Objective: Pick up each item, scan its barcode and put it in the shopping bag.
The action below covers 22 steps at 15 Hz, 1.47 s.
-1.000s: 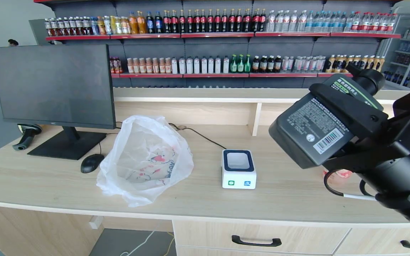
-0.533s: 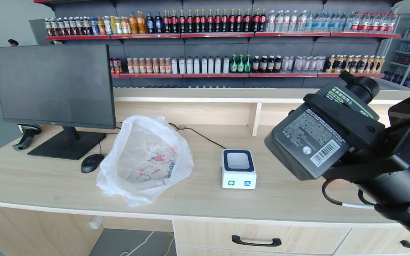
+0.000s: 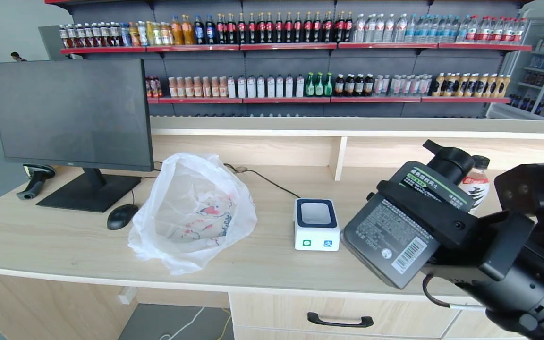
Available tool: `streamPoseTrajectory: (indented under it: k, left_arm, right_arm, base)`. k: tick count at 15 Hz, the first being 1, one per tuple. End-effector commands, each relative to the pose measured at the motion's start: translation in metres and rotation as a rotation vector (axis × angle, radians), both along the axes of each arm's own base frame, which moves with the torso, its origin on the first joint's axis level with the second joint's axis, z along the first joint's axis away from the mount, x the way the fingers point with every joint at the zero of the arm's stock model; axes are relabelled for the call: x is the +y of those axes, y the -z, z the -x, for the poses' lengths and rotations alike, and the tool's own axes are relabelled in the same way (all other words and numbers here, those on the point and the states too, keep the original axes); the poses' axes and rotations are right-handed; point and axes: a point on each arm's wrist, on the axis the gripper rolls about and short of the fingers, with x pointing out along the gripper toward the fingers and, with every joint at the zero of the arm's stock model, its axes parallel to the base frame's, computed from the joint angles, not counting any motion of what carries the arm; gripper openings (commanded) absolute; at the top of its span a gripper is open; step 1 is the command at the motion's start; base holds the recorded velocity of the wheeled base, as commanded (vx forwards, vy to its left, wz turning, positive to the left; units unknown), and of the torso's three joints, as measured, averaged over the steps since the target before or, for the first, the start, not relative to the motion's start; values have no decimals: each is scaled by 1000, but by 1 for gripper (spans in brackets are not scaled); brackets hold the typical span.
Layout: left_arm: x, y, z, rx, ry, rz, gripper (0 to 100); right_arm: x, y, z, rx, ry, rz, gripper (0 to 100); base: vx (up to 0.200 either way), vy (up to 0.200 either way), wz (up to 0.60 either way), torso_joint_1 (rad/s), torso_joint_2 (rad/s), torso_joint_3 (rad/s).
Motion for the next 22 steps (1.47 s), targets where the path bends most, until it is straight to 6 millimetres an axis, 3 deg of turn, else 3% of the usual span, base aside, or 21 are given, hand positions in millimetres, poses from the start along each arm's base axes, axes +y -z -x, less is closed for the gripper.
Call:
streamPoseTrajectory:
  k: [1, 5, 7, 9, 11, 15, 22]
  left_arm:
    - [0, 0, 0, 0, -1, 0, 100]
    - [0, 0, 0, 0, -1, 0, 100]
    - [0, 0, 0, 0, -1, 0, 100]
    - [0, 0, 0, 0, -1, 0, 100]
    - [0, 0, 0, 0, -1, 0, 100]
    - [0, 0, 0, 1, -1, 0, 100]
    - [0, 0, 0, 0, -1, 0, 100]
  right_arm:
    - [9, 8, 0, -15, -18, 58, 0]
    - [26, 36, -13, -133, -39, 296, 0]
    - [26, 43, -22, -136, -7, 343, 0]
    - [19, 49, -31, -269, 83, 485, 0]
    - [11, 49, -38, -351, 155, 564, 0]
    - [15, 50, -42, -461, 181, 651, 0]
    - [28, 38, -81, -815, 280, 805, 0]
  base:
    - [0, 0, 0, 0, 0, 0]
    - [0, 0, 0, 0, 0, 0]
    - [0, 0, 0, 0, 0, 0]
    - [0, 0, 0, 0, 0, 0]
    - [0, 0, 0, 0, 0, 0]
    - [0, 0, 0, 0, 0, 0]
    - [0, 0, 0, 0, 0, 0]
